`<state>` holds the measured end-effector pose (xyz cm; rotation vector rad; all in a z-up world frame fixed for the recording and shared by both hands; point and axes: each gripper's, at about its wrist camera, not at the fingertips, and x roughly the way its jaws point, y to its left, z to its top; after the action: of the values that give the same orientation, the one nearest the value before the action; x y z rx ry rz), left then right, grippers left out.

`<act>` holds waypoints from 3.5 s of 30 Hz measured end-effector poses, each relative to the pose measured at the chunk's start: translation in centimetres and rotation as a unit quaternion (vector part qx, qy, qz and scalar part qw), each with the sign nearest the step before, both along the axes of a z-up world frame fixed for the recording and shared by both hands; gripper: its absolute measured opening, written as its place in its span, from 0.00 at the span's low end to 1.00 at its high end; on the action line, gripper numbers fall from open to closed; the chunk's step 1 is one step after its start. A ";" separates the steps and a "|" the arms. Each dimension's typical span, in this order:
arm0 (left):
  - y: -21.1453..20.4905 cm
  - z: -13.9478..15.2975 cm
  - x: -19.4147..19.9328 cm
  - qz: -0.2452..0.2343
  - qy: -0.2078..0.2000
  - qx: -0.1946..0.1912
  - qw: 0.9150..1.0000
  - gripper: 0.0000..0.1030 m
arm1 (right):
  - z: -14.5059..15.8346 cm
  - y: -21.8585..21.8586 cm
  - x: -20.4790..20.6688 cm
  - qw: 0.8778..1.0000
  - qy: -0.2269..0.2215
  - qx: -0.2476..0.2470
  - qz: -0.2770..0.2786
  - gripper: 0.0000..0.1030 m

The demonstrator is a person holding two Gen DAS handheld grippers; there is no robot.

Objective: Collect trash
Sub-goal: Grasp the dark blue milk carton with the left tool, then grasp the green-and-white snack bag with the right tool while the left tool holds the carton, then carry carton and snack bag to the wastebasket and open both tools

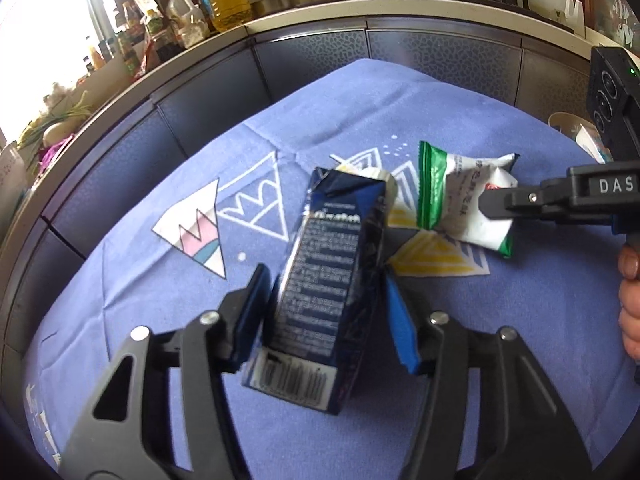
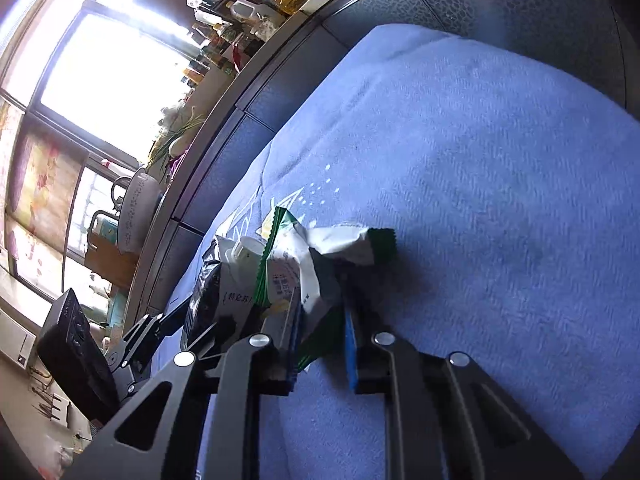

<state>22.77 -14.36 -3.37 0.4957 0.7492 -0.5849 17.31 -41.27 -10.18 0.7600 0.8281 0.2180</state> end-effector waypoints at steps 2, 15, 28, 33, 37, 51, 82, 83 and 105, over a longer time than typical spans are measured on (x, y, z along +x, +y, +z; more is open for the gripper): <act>0.4 0.0 -1.1 -0.002 0.006 -0.001 1.000 0.50 | 0.2 0.3 -0.7 1.000 -0.002 -0.002 0.007 0.11; 7.2 -0.3 -8.7 0.050 0.090 -0.083 0.991 0.49 | 0.6 1.2 -7.0 1.000 0.001 0.013 0.026 0.11; 14.5 -0.6 -13.8 0.135 0.115 -0.145 0.973 0.48 | 0.0 6.1 -9.9 0.994 0.022 -0.002 0.109 0.11; 16.7 -1.3 -15.0 0.158 0.127 -0.155 0.967 0.49 | 0.3 8.9 -10.4 0.989 0.022 -0.033 0.141 0.12; 17.2 -1.3 -15.2 0.172 0.129 -0.163 0.963 0.51 | 0.1 9.3 -10.4 0.988 0.027 -0.032 0.147 0.26; 15.7 -1.0 -15.6 0.164 0.119 -0.136 0.970 0.66 | 0.4 9.5 -11.1 0.986 0.011 -0.062 0.154 0.41; -30.0 3.0 -8.9 -0.177 0.157 -0.093 0.967 0.47 | 2.4 -23.9 -20.2 0.935 -0.034 -0.245 -0.254 0.07; -31.3 2.3 -8.7 -0.181 0.161 -0.084 0.967 0.47 | 2.0 -24.4 -19.9 0.932 -0.029 -0.255 -0.255 0.07; -37.9 -4.0 -10.1 -0.188 0.139 0.021 0.972 0.66 | -1.9 -23.0 -18.6 0.913 -0.021 -0.229 -0.336 0.54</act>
<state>12.70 -52.22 -7.42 0.6082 0.9428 -1.0095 -1.29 -64.26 -12.12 0.5497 0.5037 -0.5603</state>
